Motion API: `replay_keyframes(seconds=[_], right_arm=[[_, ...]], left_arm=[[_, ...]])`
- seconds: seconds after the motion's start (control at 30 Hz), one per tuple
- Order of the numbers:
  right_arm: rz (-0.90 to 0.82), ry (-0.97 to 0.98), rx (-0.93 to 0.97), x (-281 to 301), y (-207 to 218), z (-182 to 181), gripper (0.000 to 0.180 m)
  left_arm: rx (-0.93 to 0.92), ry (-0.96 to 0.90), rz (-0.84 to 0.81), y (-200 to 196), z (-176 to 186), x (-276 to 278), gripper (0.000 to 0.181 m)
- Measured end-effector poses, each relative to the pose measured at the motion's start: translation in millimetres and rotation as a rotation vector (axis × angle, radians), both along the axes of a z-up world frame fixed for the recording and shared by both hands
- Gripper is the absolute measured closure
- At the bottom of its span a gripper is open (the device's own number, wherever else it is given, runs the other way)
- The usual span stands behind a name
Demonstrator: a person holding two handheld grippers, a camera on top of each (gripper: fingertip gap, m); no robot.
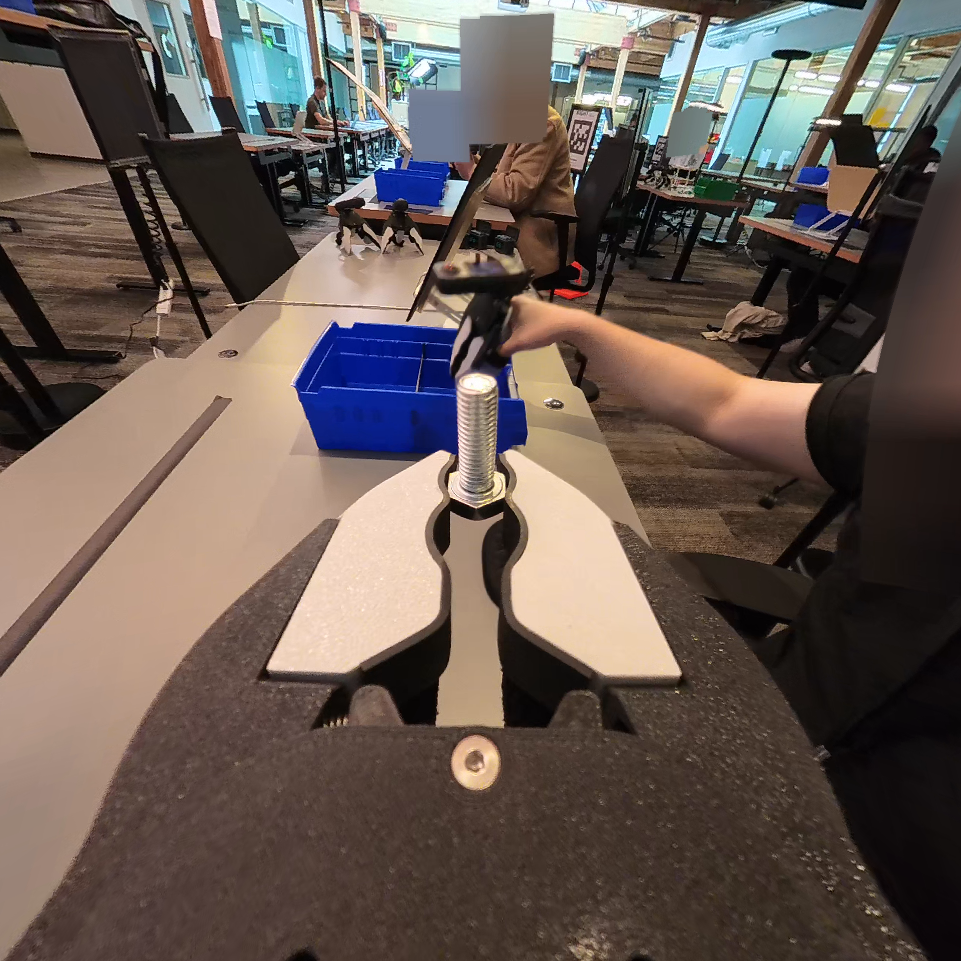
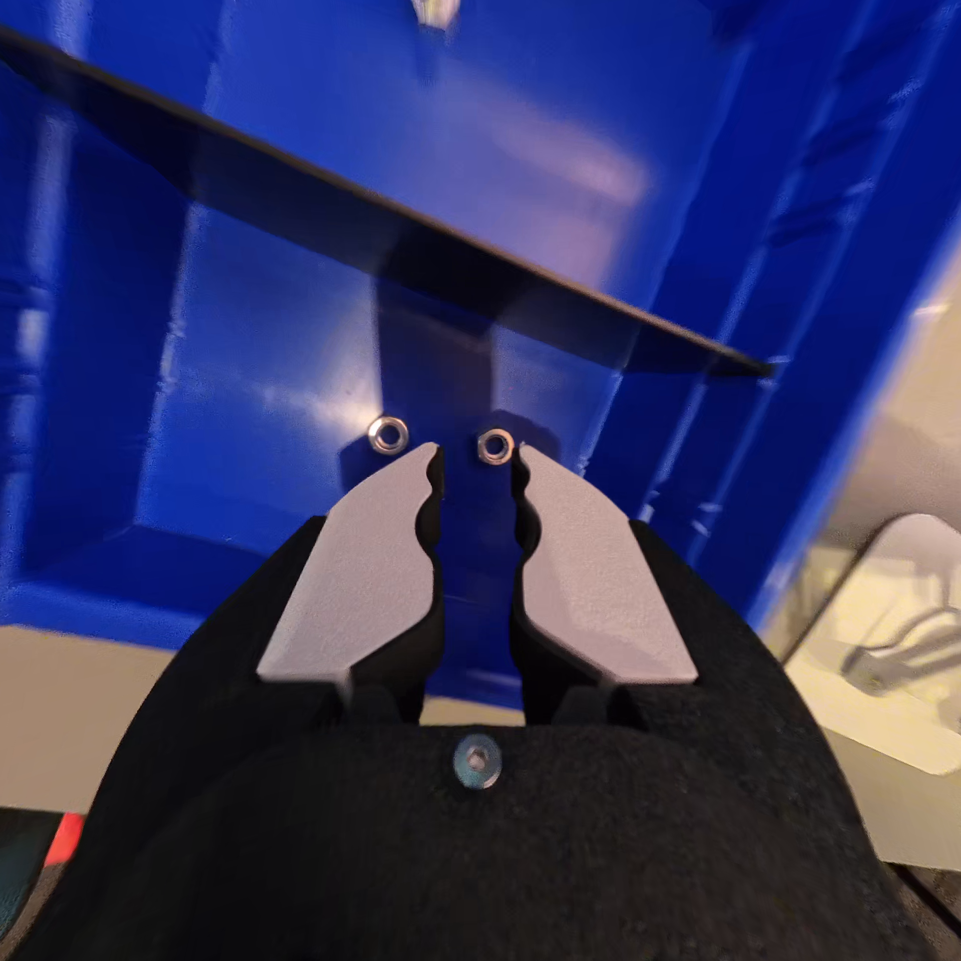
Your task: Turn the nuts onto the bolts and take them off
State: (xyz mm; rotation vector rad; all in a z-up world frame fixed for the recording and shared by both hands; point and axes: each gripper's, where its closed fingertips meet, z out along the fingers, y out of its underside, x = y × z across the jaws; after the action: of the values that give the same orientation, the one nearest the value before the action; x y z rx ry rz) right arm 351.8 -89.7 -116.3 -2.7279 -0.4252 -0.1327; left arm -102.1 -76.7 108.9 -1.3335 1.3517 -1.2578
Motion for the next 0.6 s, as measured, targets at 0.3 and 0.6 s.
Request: replay_keyframes(seconds=[0.3,0.6], right_arm=[[0.415,0.15,0.629,-165,9,228,0.148],[0.951,0.631,0.809,-406,-12,284,0.149]], left_arm=[[0.066,0.04,0.054,9,-13,15,0.166],[0.044,0.001,0.032,-1,-13,17,0.166]])
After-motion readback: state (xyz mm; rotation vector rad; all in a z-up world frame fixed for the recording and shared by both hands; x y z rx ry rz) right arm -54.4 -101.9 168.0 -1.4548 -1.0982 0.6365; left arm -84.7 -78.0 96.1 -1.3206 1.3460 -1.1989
